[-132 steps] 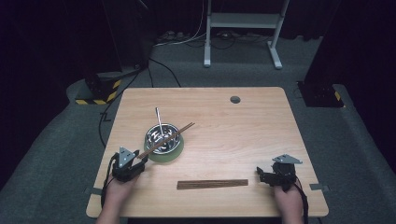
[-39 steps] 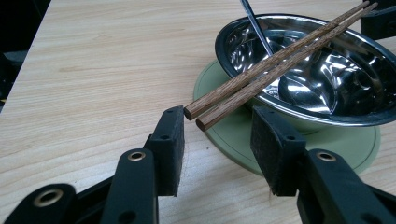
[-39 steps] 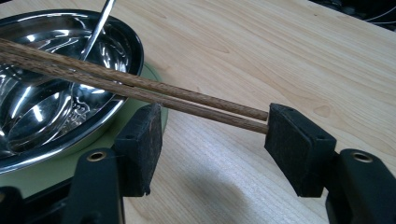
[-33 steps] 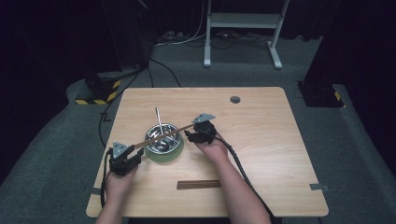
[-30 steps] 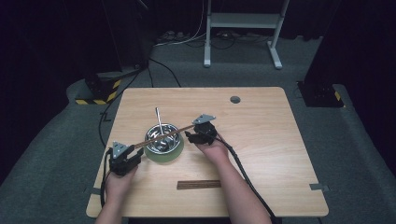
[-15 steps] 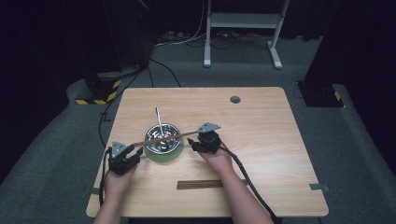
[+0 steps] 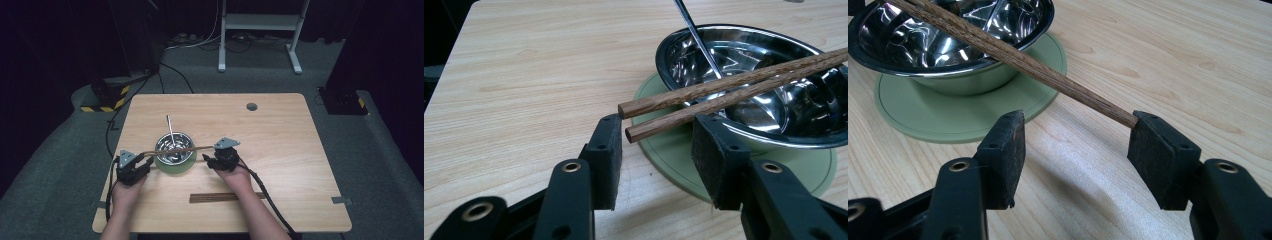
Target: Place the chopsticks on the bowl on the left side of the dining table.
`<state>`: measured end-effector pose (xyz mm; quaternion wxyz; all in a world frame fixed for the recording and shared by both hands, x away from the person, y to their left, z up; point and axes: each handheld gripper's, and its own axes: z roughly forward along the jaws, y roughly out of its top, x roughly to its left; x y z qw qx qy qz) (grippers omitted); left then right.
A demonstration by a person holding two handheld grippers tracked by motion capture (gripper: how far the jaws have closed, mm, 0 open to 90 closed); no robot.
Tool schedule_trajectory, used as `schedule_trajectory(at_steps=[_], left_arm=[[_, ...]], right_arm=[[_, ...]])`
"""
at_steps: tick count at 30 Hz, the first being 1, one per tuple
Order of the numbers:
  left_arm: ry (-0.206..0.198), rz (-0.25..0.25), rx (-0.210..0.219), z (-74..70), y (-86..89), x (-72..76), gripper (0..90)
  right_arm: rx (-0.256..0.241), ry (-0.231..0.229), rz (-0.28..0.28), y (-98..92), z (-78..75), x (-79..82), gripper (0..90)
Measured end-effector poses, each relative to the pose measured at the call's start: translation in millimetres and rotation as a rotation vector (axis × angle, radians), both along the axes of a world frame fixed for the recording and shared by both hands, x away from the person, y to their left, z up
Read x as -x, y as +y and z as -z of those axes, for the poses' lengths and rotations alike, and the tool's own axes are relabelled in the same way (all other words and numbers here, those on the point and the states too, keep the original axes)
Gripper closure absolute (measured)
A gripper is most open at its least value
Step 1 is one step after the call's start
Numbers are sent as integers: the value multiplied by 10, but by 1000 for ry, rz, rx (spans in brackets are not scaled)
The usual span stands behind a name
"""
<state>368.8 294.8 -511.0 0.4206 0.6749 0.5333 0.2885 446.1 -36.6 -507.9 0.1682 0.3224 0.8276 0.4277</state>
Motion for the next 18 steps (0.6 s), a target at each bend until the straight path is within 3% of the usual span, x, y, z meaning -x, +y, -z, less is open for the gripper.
schedule_trajectory(at_steps=[6,11,15,18], left_arm=[[0,-12,11,-4,8,2,545],[6,-19,-11,-1,26,13,539],[-1,-23,-39,-1,18,19,590],[-3,-36,-35,1,10,16,613]], right_arm=[[8,-5,-1,-6,5,16,398],[16,-12,9,-21,-17,43,399],[17,-20,30,-54,-46,58,422],[5,-14,51,-74,-66,65,449]])
